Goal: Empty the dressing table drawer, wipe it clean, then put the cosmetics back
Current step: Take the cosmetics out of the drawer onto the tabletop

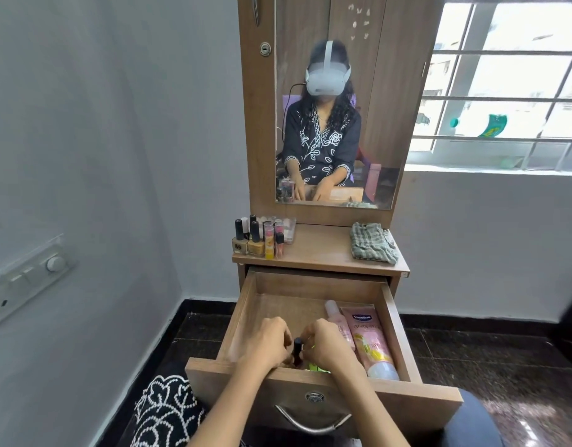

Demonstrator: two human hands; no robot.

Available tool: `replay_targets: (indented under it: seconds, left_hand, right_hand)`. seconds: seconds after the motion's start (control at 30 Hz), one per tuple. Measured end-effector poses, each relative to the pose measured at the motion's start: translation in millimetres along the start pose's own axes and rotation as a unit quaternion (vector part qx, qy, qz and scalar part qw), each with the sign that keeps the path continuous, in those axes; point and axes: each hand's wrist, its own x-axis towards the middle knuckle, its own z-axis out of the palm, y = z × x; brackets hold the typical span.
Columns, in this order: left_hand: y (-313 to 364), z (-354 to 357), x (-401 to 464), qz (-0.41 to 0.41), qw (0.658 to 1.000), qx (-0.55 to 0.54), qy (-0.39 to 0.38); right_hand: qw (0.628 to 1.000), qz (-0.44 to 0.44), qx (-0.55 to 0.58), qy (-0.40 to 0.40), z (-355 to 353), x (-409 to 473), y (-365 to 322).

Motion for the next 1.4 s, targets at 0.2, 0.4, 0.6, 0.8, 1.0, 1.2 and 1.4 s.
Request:
replay_targets:
  seconds: [0.2, 0.4, 0.6, 0.8, 1.0, 1.2, 1.4]
  left_hand:
    - [-1.1, 2.4, 2.6, -0.017, 0.999, 0.012, -0.027]
    - [-0.3, 4.1, 2.1, 0.003, 1.0, 0.011, -0.023]
    - [-2.3, 5.5, 0.1, 0.031, 0.999, -0.017, 0.034]
    - [2.9, -5.2, 4.8, 0.077, 0.978, -0.119, 0.151]
    - [22.1, -29.7, 21.7, 0.084, 0.931, -0.25, 0.252]
    - [45.9, -48.4, 61.6, 0.054, 0.9, -0.31, 0.303]
    - [67.8, -45.3, 87.7, 0.014, 0.886, -0.28, 0.368]
  right_hand:
    - [0.999, -0.008, -0.037, 0.008, 3.7, 2.2, -0.7]
    - [0.998, -0.032, -0.053, 0.024, 8.4, 2.1, 0.7]
    - [0.993, -0.07, -0.052, 0.085, 9.1, 1.3, 1.9]
    - [0.963, -0.149, 0.111, 0.195, -4.3, -2.5, -1.1]
    - [0.896, -0.151, 0.329, 0.256, -33.1, 10.7, -18.5]
    - [0.847, -0.13, 0.427, 0.29, -66.2, 41.0, -42.3]
    - [0.839, -0.101, 0.453, 0.283, -81.7, 71.9, -52.6]
